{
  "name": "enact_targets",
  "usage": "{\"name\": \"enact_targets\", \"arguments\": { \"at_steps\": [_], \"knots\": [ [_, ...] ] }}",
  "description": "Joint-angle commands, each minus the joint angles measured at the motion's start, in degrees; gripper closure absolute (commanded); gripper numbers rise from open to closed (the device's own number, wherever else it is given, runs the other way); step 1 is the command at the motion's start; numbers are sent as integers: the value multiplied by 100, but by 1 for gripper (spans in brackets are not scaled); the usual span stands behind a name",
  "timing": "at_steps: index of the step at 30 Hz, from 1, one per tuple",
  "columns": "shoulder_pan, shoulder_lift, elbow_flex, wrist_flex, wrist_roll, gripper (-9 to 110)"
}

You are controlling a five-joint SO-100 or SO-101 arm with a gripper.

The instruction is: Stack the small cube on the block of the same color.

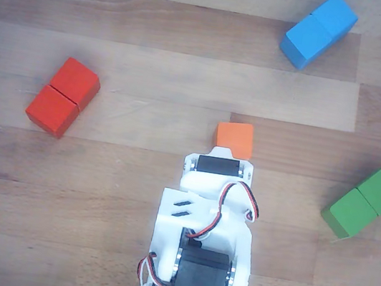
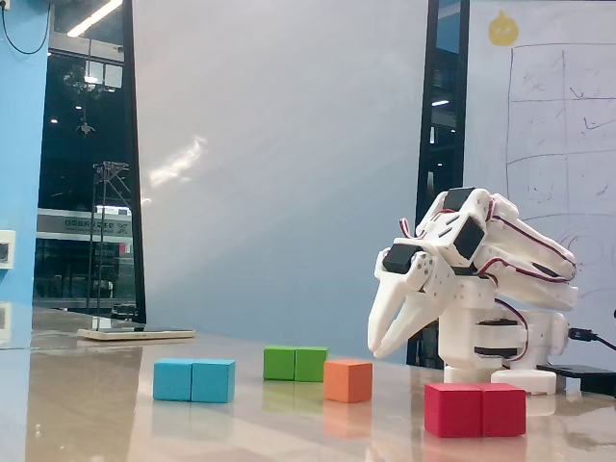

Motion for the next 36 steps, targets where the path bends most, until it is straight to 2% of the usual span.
{"name": "enact_targets", "arguments": {
  "at_steps": [1,9,36],
  "knots": [
    [18,185,-53,53,35,101],
    [9,185,-62,44,527,101],
    [62,176,-44,26,527,101]
  ]
}}
